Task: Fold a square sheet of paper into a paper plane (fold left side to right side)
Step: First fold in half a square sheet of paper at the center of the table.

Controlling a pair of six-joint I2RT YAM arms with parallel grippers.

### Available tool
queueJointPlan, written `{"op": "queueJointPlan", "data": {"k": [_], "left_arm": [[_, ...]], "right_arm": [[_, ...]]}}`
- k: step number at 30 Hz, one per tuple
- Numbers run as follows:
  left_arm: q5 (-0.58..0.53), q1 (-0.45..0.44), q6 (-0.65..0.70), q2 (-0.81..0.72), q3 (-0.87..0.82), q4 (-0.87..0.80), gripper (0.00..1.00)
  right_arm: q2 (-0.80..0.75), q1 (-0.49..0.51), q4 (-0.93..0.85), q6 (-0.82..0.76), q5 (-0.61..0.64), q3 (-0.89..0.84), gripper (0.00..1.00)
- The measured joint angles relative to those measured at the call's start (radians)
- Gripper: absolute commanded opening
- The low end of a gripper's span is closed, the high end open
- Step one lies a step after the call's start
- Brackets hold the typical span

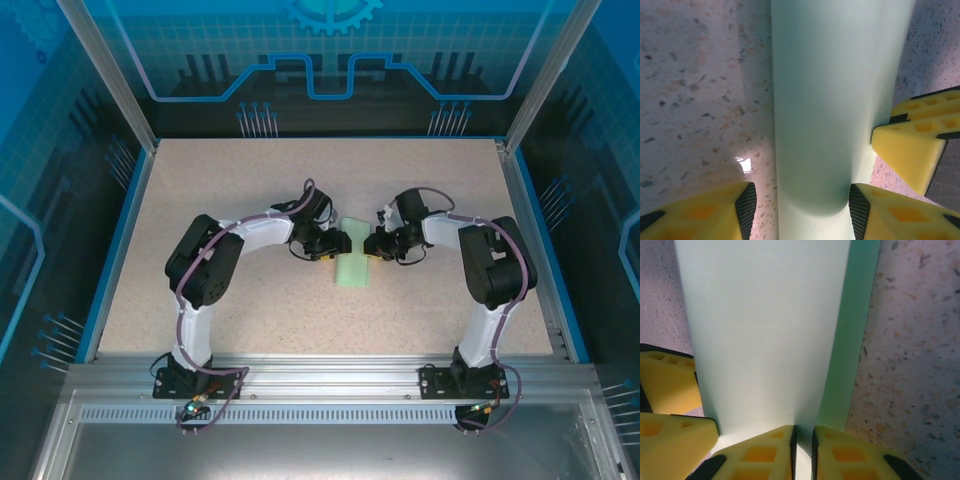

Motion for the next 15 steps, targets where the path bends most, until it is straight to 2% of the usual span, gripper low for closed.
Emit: {"op": "queueJointPlan", "data": {"k": [8,15], "left_arm": [[-0.018,-0.003,-0.004,0.023,0.019,-0.023,0.52],[-0.018,-0.004,-0.008,0.031,0.034,-0.038,0.52]], "right_arm": [[-0.027,-0.048,-0.02,-0.018,0.006,-0.006,0.46],[-0.092,-0.085,-0.056,-0.04,0.063,-0.016,0.49]]}}
